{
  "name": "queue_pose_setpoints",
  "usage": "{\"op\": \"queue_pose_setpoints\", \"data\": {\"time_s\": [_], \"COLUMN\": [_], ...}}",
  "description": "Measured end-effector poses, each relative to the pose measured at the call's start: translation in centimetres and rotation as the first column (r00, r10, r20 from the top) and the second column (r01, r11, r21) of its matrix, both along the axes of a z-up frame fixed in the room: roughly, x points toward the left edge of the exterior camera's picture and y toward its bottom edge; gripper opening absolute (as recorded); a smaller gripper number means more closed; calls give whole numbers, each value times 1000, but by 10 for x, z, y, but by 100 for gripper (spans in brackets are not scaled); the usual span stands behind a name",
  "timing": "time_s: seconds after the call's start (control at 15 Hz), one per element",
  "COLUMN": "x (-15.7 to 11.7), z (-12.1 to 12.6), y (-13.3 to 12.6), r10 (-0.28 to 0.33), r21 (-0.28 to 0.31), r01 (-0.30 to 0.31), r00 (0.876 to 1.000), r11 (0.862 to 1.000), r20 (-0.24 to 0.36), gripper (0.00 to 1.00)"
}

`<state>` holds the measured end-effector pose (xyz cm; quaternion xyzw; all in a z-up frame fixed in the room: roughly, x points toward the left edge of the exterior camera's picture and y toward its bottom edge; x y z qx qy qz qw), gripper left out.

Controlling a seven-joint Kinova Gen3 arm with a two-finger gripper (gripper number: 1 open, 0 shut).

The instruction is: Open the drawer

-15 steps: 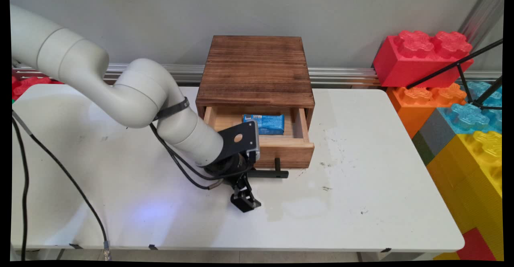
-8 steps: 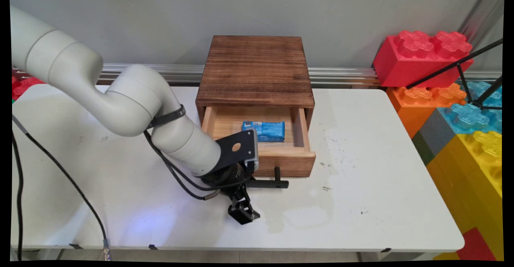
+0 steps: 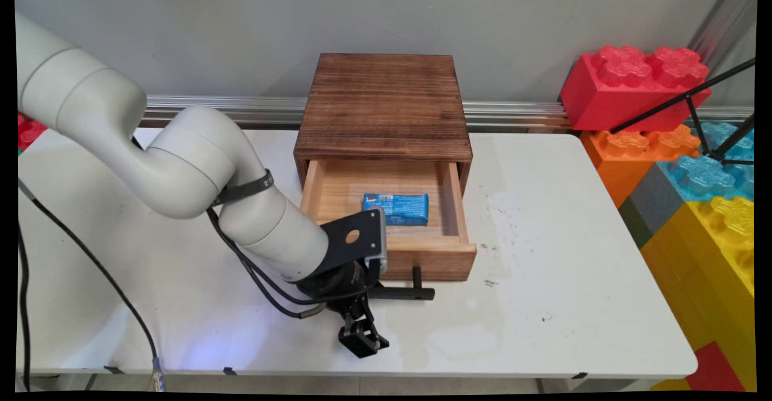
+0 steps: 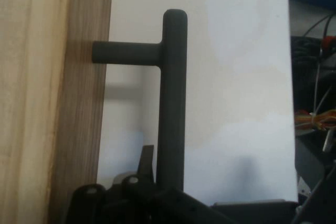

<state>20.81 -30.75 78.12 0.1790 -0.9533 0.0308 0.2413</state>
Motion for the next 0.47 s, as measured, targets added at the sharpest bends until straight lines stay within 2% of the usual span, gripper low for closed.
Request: {"op": "queue_pose_setpoints", "data": {"time_s": [0.47], "x": [-2], "z": [7], "y": [10], "r10": [-6], "r21": [-1], "r01": [6], "r00": [1000], "r11": [1000], "r20": [-5], "gripper": [100]}}
